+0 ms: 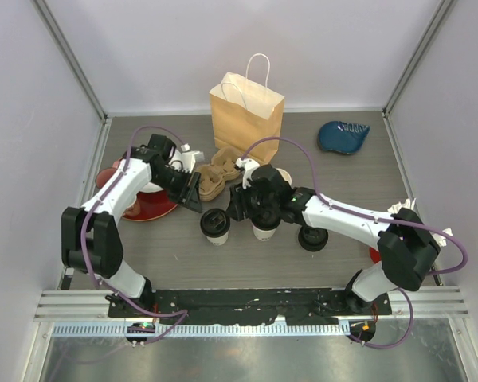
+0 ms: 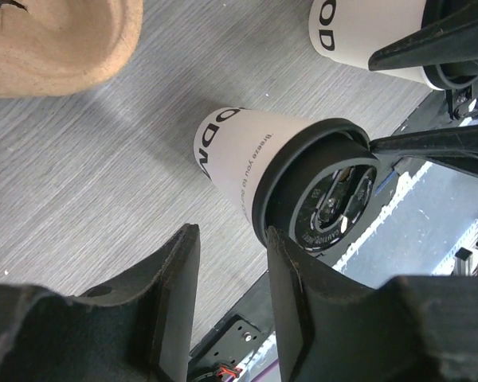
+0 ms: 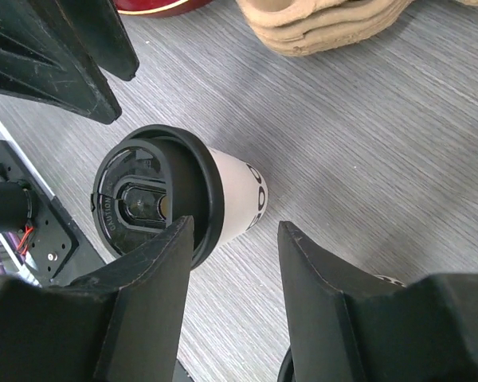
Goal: Pack the takeout coffee
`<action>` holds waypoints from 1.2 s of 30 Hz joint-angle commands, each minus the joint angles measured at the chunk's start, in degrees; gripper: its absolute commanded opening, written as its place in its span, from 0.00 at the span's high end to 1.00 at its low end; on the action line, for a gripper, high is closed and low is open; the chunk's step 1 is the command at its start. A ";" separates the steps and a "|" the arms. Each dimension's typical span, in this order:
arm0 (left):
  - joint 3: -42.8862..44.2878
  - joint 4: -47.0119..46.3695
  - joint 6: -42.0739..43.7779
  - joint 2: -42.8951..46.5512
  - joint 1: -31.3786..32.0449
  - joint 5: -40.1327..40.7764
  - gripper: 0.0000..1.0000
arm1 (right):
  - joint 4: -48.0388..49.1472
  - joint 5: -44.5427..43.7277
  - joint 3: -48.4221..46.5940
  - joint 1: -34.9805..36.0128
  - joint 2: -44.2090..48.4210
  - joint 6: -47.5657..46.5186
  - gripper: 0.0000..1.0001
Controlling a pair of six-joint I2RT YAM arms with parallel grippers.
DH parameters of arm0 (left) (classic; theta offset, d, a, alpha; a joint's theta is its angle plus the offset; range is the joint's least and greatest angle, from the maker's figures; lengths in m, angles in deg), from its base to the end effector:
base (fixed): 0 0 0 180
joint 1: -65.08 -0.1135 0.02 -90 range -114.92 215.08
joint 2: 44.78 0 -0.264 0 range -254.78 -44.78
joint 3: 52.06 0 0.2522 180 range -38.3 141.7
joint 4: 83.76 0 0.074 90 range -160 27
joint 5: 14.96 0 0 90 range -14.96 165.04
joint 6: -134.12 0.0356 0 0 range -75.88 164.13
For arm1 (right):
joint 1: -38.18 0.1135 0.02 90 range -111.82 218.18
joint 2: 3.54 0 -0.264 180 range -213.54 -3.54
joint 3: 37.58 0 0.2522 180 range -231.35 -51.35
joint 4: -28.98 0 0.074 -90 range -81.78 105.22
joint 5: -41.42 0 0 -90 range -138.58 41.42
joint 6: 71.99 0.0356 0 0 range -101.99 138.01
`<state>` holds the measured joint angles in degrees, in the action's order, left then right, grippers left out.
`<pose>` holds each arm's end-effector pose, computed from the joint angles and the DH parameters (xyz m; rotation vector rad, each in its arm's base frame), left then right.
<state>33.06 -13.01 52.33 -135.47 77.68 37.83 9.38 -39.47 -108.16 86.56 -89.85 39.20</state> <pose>0.2865 -0.0861 0.2536 0.6126 2.7146 -0.9481 0.2182 0.2540 0.2455 -0.6354 2.2226 0.8323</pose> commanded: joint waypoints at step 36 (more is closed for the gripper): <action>-7.81 0.84 -1.44 1.14 0.05 -8.93 0.77 | -2.85 -3.39 -8.05 4.53 -4.66 -3.97 0.67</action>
<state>25.84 -9.82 52.38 -132.94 77.66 30.77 4.94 -42.47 -114.68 90.96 -94.22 35.66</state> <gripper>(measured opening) 0.232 0.363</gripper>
